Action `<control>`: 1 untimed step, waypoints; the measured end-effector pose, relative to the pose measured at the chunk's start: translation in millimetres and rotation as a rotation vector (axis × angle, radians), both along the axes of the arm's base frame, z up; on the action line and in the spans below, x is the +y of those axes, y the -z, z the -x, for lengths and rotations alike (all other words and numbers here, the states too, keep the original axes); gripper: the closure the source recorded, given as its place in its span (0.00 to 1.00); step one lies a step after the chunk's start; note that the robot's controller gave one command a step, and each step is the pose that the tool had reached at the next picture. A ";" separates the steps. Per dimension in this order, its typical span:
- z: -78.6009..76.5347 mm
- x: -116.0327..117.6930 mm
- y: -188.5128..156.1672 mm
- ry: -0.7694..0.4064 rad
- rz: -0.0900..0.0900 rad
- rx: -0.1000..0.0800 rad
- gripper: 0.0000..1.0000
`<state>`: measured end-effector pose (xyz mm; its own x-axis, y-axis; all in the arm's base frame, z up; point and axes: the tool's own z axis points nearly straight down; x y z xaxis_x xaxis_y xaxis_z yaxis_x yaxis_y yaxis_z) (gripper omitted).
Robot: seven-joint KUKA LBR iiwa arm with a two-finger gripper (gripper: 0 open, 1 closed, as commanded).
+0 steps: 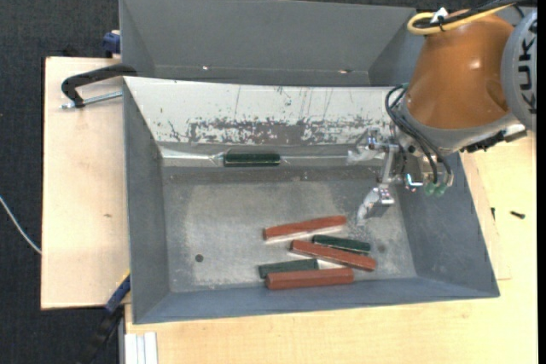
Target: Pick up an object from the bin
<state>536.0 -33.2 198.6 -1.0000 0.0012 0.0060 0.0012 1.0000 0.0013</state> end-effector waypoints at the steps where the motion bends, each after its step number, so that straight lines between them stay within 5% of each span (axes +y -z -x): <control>1: -1.6 0.0 -4.6 -0.001 0.001 -0.009 0.00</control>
Offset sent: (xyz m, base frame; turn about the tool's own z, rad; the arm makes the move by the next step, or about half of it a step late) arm -0.0047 0.0004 -0.1249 -0.0205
